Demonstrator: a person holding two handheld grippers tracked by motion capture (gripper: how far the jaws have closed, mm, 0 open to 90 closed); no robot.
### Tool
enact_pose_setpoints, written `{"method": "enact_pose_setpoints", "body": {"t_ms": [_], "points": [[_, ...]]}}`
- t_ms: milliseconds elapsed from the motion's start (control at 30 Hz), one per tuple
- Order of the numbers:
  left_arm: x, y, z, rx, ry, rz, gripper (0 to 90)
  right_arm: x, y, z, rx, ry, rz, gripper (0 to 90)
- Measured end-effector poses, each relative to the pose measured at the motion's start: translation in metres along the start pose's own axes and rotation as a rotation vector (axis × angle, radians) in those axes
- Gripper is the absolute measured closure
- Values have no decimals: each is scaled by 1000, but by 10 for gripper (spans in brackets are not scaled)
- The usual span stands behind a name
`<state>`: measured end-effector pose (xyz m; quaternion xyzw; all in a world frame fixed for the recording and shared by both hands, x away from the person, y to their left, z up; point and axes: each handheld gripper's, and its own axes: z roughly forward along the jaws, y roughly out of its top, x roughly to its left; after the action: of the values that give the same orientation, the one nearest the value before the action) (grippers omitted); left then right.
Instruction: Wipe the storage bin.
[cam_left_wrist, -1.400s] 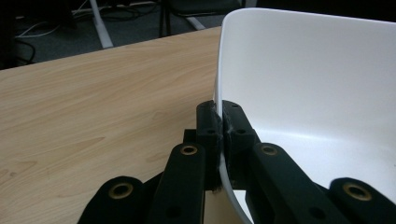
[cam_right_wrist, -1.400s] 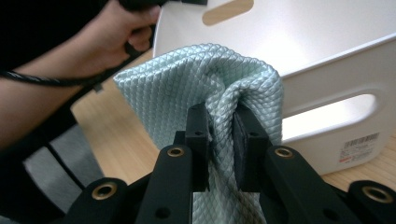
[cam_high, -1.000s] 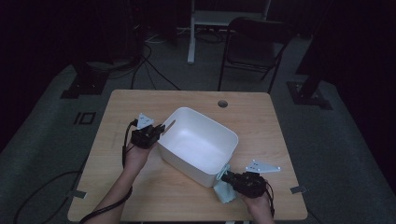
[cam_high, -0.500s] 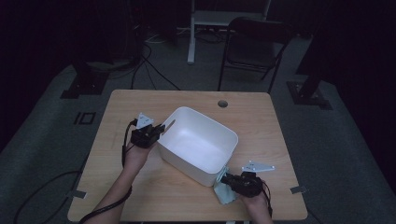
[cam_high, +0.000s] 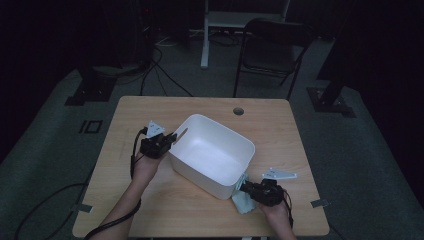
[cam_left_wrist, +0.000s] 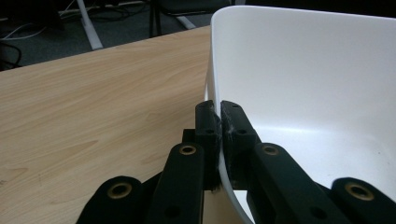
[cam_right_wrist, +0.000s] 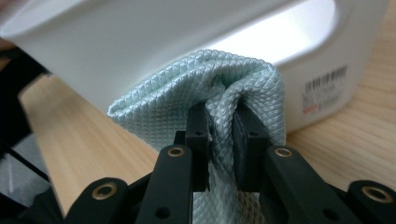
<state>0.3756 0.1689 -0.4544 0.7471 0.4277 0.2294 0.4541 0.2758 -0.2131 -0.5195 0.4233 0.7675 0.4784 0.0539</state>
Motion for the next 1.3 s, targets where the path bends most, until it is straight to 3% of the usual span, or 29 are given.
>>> {"method": "enact_pose_setpoints", "body": {"t_ms": [67,133,267,367,633,833,933,1067,1200,1300], "points": [[1,0,0,1,-1,-2,866,-4,-3,4,18,15,23,787],[1,0,0,4,-2,-5,866,-4,-1,3,30,12,14,787],[1,1,0,8,-4,7,864,-8,8,-6,-27,11,28,787],[0,0,0,4,-1,8,865,-11,10,-5,-39,4,28,787],[1,1,0,11,-7,12,863,-18,5,4,14,-14,39,787],[1,1,0,9,-8,16,863,-21,13,-2,-58,-39,50,787],[0,1,1,7,-6,14,863,-23,6,5,-20,-58,53,788],[1,1,0,9,-7,12,861,-26,5,8,15,-50,56,786],[1,1,1,11,-16,15,858,-30,16,-4,-60,-50,68,786],[0,2,1,12,-10,11,859,-33,18,-3,-70,-68,66,787]]}}
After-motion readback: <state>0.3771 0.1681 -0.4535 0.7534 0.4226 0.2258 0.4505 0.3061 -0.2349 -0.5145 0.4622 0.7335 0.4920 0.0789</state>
